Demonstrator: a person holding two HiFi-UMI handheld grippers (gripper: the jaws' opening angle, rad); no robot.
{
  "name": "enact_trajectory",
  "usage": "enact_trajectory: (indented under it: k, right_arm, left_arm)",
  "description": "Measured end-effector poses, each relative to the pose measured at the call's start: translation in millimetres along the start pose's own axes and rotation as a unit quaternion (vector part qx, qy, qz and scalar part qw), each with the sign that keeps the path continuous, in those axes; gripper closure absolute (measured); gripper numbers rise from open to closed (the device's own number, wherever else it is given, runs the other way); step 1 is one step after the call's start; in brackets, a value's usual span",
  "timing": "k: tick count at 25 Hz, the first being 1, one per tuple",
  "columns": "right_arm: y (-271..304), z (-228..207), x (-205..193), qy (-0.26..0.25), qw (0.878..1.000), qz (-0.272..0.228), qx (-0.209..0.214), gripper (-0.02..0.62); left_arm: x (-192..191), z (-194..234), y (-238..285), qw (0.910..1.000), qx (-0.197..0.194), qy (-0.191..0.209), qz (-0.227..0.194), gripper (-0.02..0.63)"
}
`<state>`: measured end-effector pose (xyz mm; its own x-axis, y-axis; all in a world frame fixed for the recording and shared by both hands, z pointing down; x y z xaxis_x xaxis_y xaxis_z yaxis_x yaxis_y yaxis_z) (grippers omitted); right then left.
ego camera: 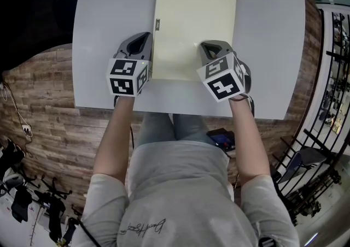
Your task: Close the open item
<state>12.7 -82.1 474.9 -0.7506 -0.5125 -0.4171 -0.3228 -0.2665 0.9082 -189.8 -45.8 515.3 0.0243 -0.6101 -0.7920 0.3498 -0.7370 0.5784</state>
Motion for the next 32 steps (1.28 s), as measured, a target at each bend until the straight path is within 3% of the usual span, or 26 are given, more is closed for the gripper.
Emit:
enact_trajectory:
  k: [6, 20, 32]
  right_arm:
    - [-5.6, 3.5, -0.8, 0.003, 1.0, -0.016, -0.023, 0.582]
    - [-17.0, -3.1, -6.9, 0.065, 0.994, -0.092, -0.008, 0.582]
    - [-50.4, -11.2, -17.6, 0.099, 0.984, -0.147, -0.009, 0.581]
  left_arm:
    - [0.4, 0.9, 0.3, 1.0, -0.001, 0.002, 0.001, 0.597]
    - [3.6, 7.0, -5.9, 0.9999, 0.009, 0.01, 0.007, 0.597]
    - [34.9, -5.3, -26.8, 0.9986, -0.01, 0.05, -0.01, 0.597]
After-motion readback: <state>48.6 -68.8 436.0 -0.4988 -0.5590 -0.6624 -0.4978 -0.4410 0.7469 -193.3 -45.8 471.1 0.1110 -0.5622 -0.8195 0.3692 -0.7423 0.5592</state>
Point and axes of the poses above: the fingertips, and each gripper's own axes: y forward along the fingers, z to its left, x out of its top, the point moved 8 cm from there along -y, backward along the fingers, and after that the axes turned 6 degrees about y, right-handed, at the moved point
